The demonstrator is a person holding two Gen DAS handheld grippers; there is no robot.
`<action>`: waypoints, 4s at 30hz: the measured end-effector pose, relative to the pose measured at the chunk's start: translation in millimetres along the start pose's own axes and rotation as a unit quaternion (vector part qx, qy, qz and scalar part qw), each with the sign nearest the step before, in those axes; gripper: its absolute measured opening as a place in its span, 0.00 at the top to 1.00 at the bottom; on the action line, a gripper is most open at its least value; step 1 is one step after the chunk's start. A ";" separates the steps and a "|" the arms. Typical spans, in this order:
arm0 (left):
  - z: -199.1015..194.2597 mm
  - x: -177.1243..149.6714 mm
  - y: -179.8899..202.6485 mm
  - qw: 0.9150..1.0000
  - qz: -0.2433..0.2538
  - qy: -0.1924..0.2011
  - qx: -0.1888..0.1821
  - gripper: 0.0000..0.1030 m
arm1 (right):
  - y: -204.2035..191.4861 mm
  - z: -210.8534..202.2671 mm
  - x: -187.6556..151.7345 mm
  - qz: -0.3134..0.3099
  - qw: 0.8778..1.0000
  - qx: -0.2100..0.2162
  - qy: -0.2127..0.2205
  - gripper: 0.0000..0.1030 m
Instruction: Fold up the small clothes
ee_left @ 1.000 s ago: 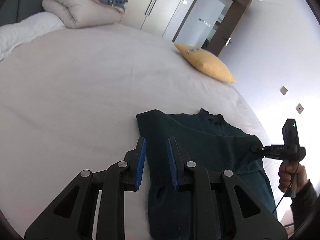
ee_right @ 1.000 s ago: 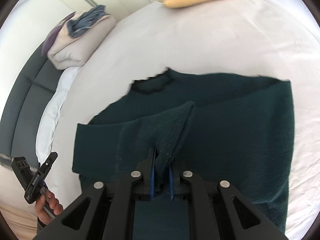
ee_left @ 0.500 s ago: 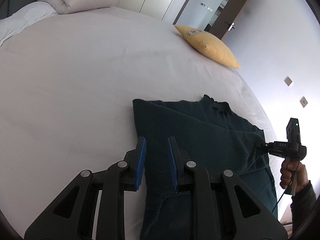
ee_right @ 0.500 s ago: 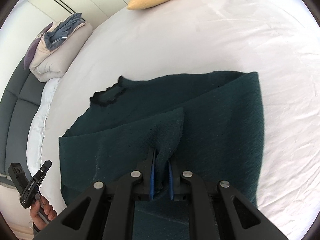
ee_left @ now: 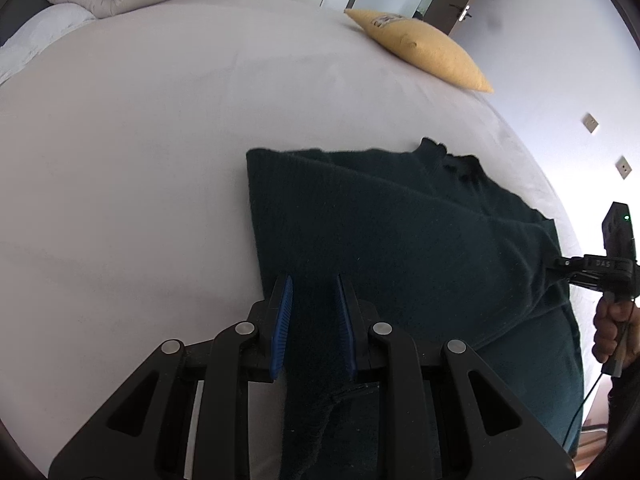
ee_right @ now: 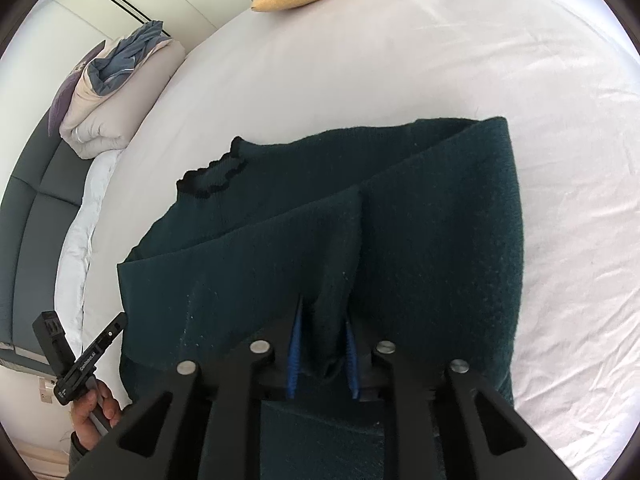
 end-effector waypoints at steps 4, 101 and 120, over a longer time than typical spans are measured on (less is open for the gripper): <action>0.2 2.5 1.8 1.000 0.003 0.004 0.004 0.79 | -2.5 -1.3 -5.7 -0.003 1.000 -0.009 0.003 0.89; -168.8 -264.9 -50.6 0.974 -0.058 -0.169 -0.138 0.64 | 28.4 -181.5 -324.7 0.052 0.991 0.080 0.092 0.26; -150.1 -277.1 -32.6 0.965 -0.086 -0.184 -0.167 0.91 | 34.0 -184.0 -343.6 0.054 0.995 0.073 0.046 0.34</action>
Point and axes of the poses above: each gripper's, at about its wrist camera, not at the fingertips, and z roughly the way its jaws point, y to its right, x to its top, the point moved 6 cm from there along z, roughly the way its jaws point, and after that the axes turned 15 degrees about -z, right-handed, at the moved point
